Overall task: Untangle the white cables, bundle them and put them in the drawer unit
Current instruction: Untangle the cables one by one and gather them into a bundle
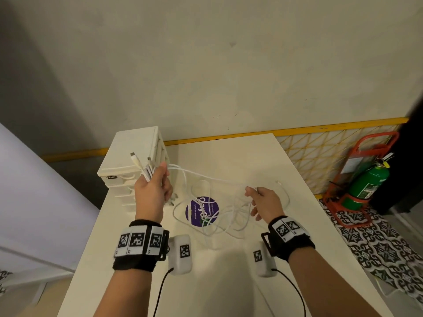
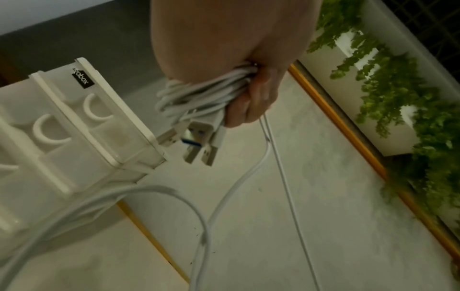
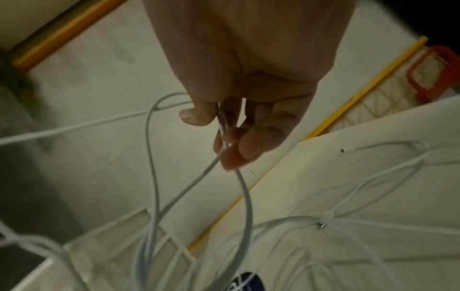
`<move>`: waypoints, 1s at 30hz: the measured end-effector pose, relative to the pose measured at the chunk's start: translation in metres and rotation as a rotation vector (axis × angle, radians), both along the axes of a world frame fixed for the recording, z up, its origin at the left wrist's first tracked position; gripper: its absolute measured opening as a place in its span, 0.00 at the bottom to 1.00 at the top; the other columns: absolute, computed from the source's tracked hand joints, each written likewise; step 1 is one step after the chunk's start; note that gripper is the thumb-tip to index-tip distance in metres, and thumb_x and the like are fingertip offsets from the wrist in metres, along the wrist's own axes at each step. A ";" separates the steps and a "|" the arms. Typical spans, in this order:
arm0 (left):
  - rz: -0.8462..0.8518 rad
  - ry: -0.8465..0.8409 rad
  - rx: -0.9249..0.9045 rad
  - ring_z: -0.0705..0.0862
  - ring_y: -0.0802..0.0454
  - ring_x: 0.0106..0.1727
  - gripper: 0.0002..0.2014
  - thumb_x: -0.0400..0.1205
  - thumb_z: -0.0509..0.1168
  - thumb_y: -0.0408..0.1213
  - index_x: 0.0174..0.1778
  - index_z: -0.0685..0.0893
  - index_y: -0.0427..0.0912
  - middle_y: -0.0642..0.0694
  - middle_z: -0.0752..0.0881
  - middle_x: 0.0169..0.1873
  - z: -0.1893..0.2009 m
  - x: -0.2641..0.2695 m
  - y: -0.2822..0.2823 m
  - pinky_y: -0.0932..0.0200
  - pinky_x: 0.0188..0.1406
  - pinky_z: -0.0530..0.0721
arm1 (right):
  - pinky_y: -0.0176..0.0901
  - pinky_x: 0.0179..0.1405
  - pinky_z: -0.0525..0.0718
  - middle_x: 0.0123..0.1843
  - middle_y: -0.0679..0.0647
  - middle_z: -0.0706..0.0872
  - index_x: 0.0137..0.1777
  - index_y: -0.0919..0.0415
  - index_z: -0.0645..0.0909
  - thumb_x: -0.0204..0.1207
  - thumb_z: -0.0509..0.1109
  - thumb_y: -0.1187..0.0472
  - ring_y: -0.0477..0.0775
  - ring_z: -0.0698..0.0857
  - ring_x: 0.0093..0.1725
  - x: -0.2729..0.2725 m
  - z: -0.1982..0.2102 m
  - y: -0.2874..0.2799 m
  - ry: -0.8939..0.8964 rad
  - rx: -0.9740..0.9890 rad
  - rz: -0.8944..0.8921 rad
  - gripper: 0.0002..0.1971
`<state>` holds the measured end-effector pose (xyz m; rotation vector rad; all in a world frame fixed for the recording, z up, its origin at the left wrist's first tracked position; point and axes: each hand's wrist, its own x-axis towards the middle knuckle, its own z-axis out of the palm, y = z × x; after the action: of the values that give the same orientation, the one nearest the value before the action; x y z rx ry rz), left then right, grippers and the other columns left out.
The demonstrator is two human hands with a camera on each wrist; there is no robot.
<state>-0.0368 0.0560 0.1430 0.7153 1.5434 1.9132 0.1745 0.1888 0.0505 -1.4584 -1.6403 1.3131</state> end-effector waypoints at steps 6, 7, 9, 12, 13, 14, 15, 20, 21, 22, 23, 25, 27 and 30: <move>0.008 0.066 -0.129 0.66 0.52 0.18 0.11 0.83 0.63 0.41 0.37 0.76 0.40 0.47 0.70 0.19 -0.009 -0.004 0.003 0.61 0.17 0.66 | 0.47 0.35 0.84 0.43 0.62 0.86 0.53 0.64 0.81 0.80 0.63 0.64 0.57 0.86 0.38 -0.004 0.008 0.001 0.411 -0.157 -0.179 0.07; 0.007 0.057 -0.141 0.66 0.52 0.17 0.11 0.83 0.63 0.41 0.37 0.76 0.40 0.47 0.70 0.19 -0.010 -0.005 0.003 0.62 0.17 0.66 | 0.48 0.43 0.85 0.50 0.62 0.86 0.57 0.59 0.80 0.80 0.63 0.66 0.57 0.86 0.46 -0.004 0.008 0.003 0.421 -0.113 -0.183 0.09; -0.012 0.047 -0.170 0.66 0.53 0.16 0.11 0.83 0.63 0.40 0.37 0.75 0.39 0.48 0.70 0.17 -0.009 -0.007 0.002 0.62 0.17 0.64 | 0.51 0.62 0.81 0.63 0.60 0.83 0.70 0.50 0.71 0.80 0.62 0.67 0.55 0.82 0.59 -0.003 0.008 0.006 0.315 -0.039 -0.123 0.20; -0.093 0.064 -0.223 0.63 0.52 0.15 0.13 0.83 0.63 0.39 0.34 0.75 0.39 0.48 0.68 0.16 -0.010 -0.002 0.003 0.61 0.17 0.61 | 0.49 0.71 0.70 0.75 0.61 0.73 0.82 0.53 0.45 0.81 0.58 0.68 0.59 0.75 0.71 -0.005 0.014 0.000 0.020 0.006 -0.012 0.34; -0.122 0.065 -0.223 0.62 0.52 0.15 0.14 0.83 0.63 0.40 0.32 0.74 0.39 0.49 0.67 0.15 -0.010 0.002 0.003 0.62 0.16 0.60 | 0.49 0.69 0.70 0.76 0.63 0.71 0.82 0.54 0.42 0.81 0.58 0.66 0.61 0.74 0.72 -0.007 0.016 -0.003 -0.126 0.030 0.046 0.35; -0.152 0.063 -0.217 0.62 0.52 0.15 0.15 0.83 0.63 0.40 0.32 0.74 0.40 0.49 0.67 0.14 -0.009 0.007 0.005 0.62 0.16 0.60 | 0.48 0.68 0.71 0.75 0.64 0.70 0.83 0.54 0.43 0.81 0.60 0.62 0.63 0.75 0.71 -0.009 0.018 -0.006 -0.278 0.051 0.109 0.35; -0.180 0.061 -0.208 0.61 0.52 0.14 0.15 0.83 0.63 0.40 0.31 0.74 0.40 0.50 0.66 0.13 -0.009 0.011 0.006 0.62 0.15 0.60 | 0.48 0.66 0.73 0.74 0.66 0.70 0.82 0.54 0.50 0.81 0.61 0.58 0.64 0.76 0.69 -0.012 0.020 -0.010 -0.411 0.090 0.152 0.33; -0.240 0.035 -0.144 0.61 0.52 0.14 0.15 0.84 0.61 0.40 0.31 0.74 0.40 0.49 0.64 0.14 -0.002 0.030 0.012 0.64 0.15 0.61 | 0.44 0.54 0.79 0.56 0.56 0.82 0.64 0.56 0.79 0.81 0.60 0.47 0.54 0.83 0.50 -0.024 0.043 -0.032 -0.319 0.389 0.209 0.18; -0.254 0.038 -0.138 0.61 0.51 0.14 0.15 0.84 0.61 0.40 0.32 0.75 0.39 0.48 0.64 0.14 -0.001 0.032 0.013 0.64 0.15 0.62 | 0.43 0.53 0.79 0.52 0.52 0.84 0.62 0.56 0.81 0.81 0.59 0.46 0.49 0.83 0.48 -0.027 0.048 -0.039 -0.184 0.329 0.331 0.18; -0.273 0.041 -0.136 0.61 0.51 0.14 0.15 0.84 0.62 0.40 0.32 0.75 0.39 0.48 0.64 0.14 0.000 0.034 0.014 0.63 0.15 0.62 | 0.42 0.53 0.79 0.48 0.48 0.85 0.59 0.54 0.82 0.81 0.59 0.46 0.46 0.83 0.46 -0.031 0.052 -0.048 -0.056 0.227 0.452 0.17; -0.295 0.045 -0.139 0.61 0.51 0.15 0.15 0.84 0.62 0.41 0.32 0.75 0.39 0.48 0.64 0.14 0.001 0.036 0.014 0.63 0.16 0.62 | 0.42 0.53 0.78 0.45 0.45 0.85 0.54 0.52 0.82 0.80 0.60 0.44 0.44 0.83 0.45 -0.036 0.051 -0.056 0.018 0.145 0.524 0.15; -0.334 0.060 -0.166 0.62 0.51 0.15 0.15 0.84 0.63 0.41 0.33 0.75 0.38 0.48 0.65 0.14 0.001 0.039 0.013 0.63 0.17 0.63 | 0.42 0.48 0.78 0.40 0.43 0.84 0.46 0.50 0.81 0.73 0.66 0.38 0.45 0.83 0.42 -0.044 0.043 -0.067 0.047 0.108 0.536 0.17; -0.350 0.090 -0.195 0.62 0.51 0.15 0.15 0.84 0.63 0.41 0.33 0.75 0.37 0.48 0.65 0.14 0.001 0.040 0.010 0.63 0.16 0.64 | 0.42 0.44 0.78 0.39 0.45 0.83 0.44 0.54 0.77 0.68 0.71 0.39 0.51 0.84 0.42 -0.048 0.026 -0.070 -0.017 0.120 0.487 0.19; -0.303 0.066 -0.145 0.61 0.52 0.14 0.15 0.84 0.62 0.39 0.32 0.74 0.38 0.50 0.65 0.13 0.001 0.032 0.003 0.63 0.16 0.62 | 0.50 0.46 0.82 0.36 0.50 0.83 0.43 0.51 0.72 0.75 0.66 0.59 0.58 0.83 0.41 -0.045 0.003 -0.062 -0.232 0.206 0.496 0.05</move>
<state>-0.0046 0.0593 0.1438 0.8984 1.4985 1.5545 0.1297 0.1267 0.0535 -1.1543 -2.3229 1.2020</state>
